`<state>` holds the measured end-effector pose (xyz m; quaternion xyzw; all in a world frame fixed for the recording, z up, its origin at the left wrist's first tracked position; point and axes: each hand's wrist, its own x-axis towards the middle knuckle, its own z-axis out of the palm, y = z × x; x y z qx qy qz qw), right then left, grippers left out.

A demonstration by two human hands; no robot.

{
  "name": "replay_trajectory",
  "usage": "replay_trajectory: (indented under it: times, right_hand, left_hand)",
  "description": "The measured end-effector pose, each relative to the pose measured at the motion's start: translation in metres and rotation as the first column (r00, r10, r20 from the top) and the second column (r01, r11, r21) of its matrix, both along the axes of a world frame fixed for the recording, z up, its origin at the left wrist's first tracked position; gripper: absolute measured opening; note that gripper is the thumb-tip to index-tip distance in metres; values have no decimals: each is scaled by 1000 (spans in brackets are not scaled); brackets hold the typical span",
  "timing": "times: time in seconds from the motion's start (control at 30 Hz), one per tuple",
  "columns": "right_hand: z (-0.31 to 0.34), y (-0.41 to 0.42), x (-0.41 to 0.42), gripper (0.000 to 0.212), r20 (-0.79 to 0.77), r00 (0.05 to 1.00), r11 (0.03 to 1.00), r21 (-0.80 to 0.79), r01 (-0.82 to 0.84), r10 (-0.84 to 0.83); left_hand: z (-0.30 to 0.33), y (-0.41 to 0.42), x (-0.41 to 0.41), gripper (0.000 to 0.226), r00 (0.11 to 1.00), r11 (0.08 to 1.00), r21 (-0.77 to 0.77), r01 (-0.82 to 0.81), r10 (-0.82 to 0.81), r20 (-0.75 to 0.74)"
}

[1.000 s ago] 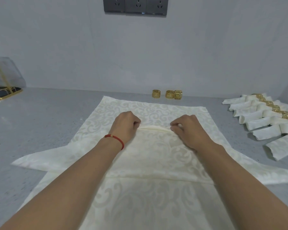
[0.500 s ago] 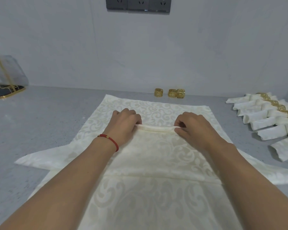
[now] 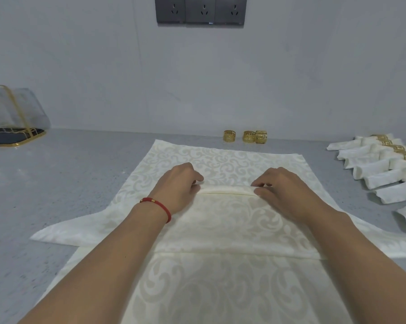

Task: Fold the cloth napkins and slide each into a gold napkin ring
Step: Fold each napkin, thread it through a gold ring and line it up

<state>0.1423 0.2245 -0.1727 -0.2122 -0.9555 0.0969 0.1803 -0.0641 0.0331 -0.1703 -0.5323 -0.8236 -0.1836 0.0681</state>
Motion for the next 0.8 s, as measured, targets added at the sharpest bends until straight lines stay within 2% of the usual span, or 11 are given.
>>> replay_trajectory:
  times: [0.1,0.2,0.3,0.37,0.43,0.5,0.6,0.67,0.8]
  right_hand:
    - [1,-5,2,11,9,1000,1000,-2,9,-9]
    - [4,-9,1,11,-26,999,998,64,23,-21]
    - [6,-12,-2,14,-9,999,988,152,32,-31]
    - [7,-12,-3,16,40,999,986,165,24,-31]
    - [9,-12,-1,17,96,995,991,132,18,-31]
    - [11,-14,3,14,115,993,999,41,33,-38]
    - [8,-15,5,12,4,999,999,-22,38,-38]
    - [7,-13,6,18,-1,999,999,-18,36,-36]
    - [6,-10,4,12,68,997,999,-19,39,-37]
  left_hand:
    - [0,-1,2,16,999,1000,-9,-6,6,-48]
    - [1,0,6,9,990,999,16,-35,37,-135]
    - [0,2,7,20,973,996,80,-26,44,-228]
    - [1,1,9,29,968,999,50,-9,21,-249]
    - [3,-2,13,31,976,999,-33,-14,7,-218]
    - [7,-6,17,29,992,995,-79,-58,49,-117]
    - [8,-8,16,19,996,997,-8,-82,82,-15]
    - [6,-8,13,19,996,997,2,-74,74,48]
    - [3,-5,11,16,998,996,-72,-57,59,26]
